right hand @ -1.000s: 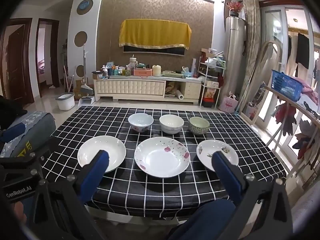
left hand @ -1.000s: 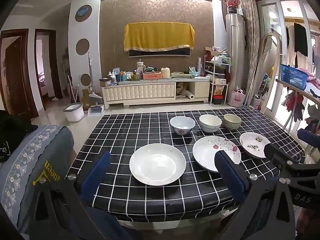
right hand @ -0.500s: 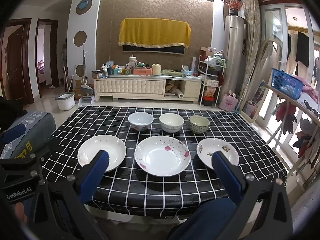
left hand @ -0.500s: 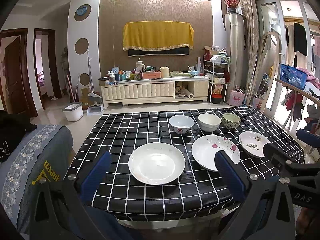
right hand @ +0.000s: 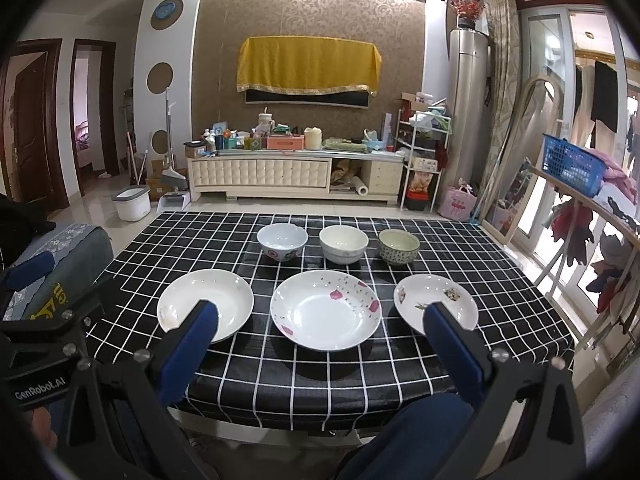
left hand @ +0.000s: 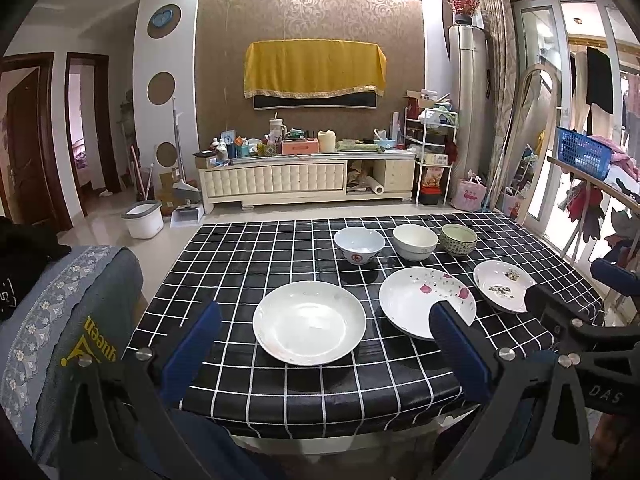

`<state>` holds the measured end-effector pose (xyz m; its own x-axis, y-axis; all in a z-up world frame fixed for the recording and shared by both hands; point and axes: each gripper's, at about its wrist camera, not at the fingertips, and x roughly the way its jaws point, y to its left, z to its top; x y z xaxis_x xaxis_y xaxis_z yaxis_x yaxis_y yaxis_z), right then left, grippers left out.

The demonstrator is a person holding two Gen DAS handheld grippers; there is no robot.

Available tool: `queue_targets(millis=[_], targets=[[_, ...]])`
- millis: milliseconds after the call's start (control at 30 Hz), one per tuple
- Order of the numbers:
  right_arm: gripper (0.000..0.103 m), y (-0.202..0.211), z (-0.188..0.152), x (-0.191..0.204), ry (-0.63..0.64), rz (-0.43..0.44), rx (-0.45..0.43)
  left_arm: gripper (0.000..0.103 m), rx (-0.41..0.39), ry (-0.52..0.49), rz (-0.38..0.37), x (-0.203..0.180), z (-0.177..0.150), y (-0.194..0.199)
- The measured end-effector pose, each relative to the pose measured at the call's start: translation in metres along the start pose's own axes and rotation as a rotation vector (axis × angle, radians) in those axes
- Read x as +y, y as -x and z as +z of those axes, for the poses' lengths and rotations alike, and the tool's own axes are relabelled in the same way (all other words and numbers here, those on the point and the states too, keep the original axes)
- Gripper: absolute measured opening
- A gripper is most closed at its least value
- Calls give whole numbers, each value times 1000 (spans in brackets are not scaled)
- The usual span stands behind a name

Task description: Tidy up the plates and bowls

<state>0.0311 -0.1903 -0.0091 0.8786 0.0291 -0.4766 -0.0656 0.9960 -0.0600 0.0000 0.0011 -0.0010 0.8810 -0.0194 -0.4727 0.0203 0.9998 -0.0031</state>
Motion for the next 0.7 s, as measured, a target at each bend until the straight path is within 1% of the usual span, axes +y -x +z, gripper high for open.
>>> queue_targets(millis=[700], targets=[[103,2,1,2,0,-3,12,103,2,-1,8,2,0,4]])
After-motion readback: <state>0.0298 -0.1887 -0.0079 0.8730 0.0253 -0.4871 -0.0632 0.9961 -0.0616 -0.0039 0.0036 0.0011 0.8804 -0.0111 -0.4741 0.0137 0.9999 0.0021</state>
